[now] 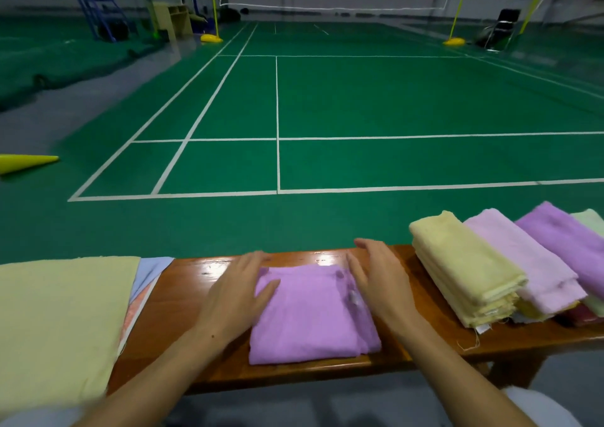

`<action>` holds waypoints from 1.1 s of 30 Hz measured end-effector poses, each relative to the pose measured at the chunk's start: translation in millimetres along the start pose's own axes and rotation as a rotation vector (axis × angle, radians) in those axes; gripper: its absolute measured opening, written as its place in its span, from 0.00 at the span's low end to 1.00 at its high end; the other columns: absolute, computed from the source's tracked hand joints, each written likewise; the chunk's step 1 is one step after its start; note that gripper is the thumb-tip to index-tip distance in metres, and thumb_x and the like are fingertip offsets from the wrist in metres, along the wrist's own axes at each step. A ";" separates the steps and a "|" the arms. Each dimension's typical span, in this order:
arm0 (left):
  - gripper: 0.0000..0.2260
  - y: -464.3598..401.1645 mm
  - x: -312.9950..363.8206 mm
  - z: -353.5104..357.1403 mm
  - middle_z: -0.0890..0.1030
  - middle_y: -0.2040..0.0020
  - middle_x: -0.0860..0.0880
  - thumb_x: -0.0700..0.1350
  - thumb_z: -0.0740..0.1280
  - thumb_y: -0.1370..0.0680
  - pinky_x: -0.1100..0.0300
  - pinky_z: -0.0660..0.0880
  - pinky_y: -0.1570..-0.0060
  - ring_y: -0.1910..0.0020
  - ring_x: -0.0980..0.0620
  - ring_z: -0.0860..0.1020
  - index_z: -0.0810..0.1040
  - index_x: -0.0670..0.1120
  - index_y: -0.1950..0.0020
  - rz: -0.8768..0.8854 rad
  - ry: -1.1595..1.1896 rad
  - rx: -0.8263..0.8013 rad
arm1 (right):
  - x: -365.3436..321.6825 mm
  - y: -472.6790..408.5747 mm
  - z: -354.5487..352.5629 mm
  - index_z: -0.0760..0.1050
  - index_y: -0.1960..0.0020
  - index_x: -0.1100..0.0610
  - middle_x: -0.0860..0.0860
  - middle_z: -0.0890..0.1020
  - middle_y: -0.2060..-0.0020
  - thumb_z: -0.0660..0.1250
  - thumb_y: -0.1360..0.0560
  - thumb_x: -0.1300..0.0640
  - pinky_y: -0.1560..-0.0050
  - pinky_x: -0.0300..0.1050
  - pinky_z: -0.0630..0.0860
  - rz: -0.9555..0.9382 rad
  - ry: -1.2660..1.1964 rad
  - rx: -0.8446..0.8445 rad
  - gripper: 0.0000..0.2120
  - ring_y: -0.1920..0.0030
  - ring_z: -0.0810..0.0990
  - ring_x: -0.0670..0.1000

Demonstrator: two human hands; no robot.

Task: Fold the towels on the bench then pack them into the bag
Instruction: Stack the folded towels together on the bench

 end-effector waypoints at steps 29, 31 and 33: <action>0.12 56.4 29.9 9.3 0.77 0.46 0.59 0.62 0.67 0.25 0.59 0.74 0.56 0.53 0.56 0.77 0.80 0.58 0.46 0.393 -0.175 -0.207 | -30.5 86.5 34.5 0.72 0.28 0.43 0.43 0.71 0.29 0.54 0.23 0.23 0.33 0.46 0.73 -0.510 0.226 -0.468 0.33 0.31 0.67 0.46; 0.09 54.0 29.7 8.2 0.77 0.44 0.60 0.60 0.64 0.21 0.59 0.75 0.51 0.49 0.57 0.77 0.78 0.58 0.46 0.370 -0.135 -0.203 | -30.4 88.6 35.4 0.70 0.28 0.43 0.44 0.70 0.29 0.56 0.25 0.23 0.35 0.47 0.74 -0.538 0.254 -0.454 0.34 0.32 0.68 0.47; 0.09 49.0 28.6 4.4 0.77 0.43 0.62 0.60 0.62 0.19 0.58 0.74 0.46 0.46 0.60 0.75 0.77 0.58 0.45 0.316 -0.048 -0.179 | -31.0 89.0 36.8 0.70 0.29 0.44 0.46 0.71 0.31 0.61 0.23 0.31 0.38 0.46 0.76 -0.564 0.270 -0.432 0.28 0.35 0.71 0.48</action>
Point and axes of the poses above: each hand's wrist, its own y-axis away from the middle knuckle, its own z-axis out of the palm, x = y × z, the point moved 6 cm from there along -y, towards the middle knuckle
